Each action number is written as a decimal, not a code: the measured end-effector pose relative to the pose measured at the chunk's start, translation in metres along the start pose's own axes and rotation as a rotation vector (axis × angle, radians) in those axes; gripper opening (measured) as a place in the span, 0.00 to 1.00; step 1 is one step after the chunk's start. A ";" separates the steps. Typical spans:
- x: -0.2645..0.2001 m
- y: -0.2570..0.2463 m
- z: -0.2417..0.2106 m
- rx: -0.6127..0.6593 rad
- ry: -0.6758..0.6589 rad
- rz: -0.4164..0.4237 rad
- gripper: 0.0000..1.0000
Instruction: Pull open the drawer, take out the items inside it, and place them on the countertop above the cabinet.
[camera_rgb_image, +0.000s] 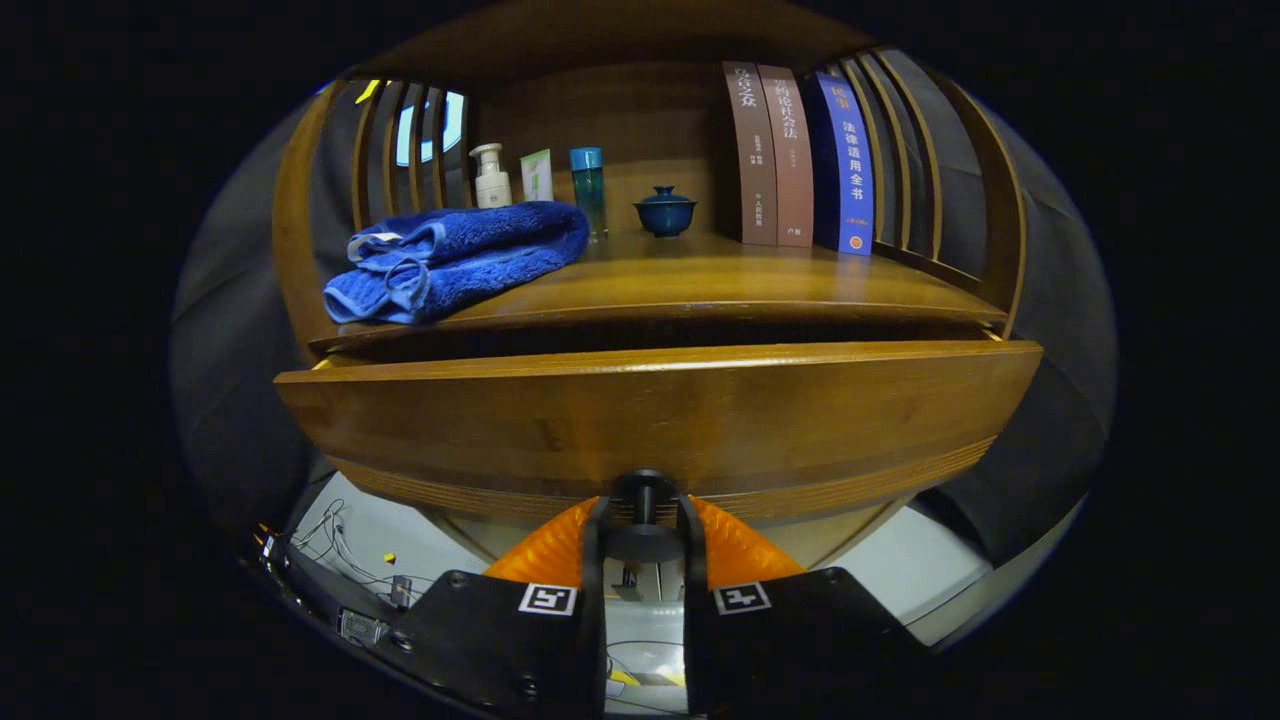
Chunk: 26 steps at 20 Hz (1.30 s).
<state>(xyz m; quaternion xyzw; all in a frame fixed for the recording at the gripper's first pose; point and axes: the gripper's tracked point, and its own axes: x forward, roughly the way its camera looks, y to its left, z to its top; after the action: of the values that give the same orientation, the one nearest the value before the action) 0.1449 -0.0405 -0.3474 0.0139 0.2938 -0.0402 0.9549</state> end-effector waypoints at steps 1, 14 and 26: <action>-0.008 0.001 -0.004 0.003 0.007 0.003 0.35; -0.103 0.003 -0.059 0.038 0.058 0.040 0.35; -0.123 0.002 -0.085 0.051 0.101 0.061 0.35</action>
<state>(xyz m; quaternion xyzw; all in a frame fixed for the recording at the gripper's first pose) -0.0042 -0.0259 -0.3488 0.0492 0.3400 -0.0178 0.9390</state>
